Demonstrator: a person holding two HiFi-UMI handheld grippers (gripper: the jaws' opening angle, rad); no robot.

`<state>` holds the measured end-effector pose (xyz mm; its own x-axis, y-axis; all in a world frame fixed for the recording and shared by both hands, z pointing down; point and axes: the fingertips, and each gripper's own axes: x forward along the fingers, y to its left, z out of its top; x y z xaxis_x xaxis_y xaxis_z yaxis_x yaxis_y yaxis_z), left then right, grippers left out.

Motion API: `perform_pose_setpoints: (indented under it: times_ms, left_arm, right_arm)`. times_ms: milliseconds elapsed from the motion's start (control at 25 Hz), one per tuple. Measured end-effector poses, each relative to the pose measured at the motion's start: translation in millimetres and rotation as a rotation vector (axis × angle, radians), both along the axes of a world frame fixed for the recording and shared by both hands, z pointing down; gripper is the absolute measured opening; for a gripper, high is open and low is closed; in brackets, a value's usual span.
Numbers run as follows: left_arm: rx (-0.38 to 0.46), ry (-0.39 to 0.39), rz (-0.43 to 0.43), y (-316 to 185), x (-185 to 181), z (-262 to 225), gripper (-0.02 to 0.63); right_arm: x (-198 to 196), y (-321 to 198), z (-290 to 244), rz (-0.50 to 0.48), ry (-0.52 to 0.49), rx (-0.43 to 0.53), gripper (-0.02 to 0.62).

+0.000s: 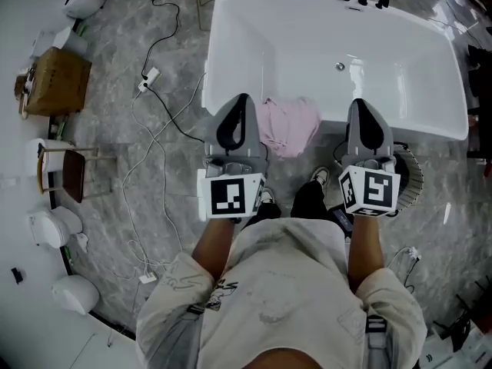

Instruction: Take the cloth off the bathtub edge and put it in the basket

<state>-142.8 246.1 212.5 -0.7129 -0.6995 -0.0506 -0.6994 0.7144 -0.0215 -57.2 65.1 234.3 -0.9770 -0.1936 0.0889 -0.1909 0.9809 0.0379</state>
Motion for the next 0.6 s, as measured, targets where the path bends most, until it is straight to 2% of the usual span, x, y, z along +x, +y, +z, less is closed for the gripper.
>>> perform_pose_setpoints:
  times_ms: [280, 600]
  left_arm:
    - [-0.008, 0.006, -0.03, -36.9, -8.8, 13.4, 0.002]
    - [-0.024, -0.004, -0.121, -85.3, -13.1, 21.7, 0.002]
  right_arm:
    - [-22.0, -35.3, 25.2, -0.055, 0.03, -0.05, 0.002]
    - [-40.4, -73.0, 53.3, -0.204, 0.076, -0.042, 0.003]
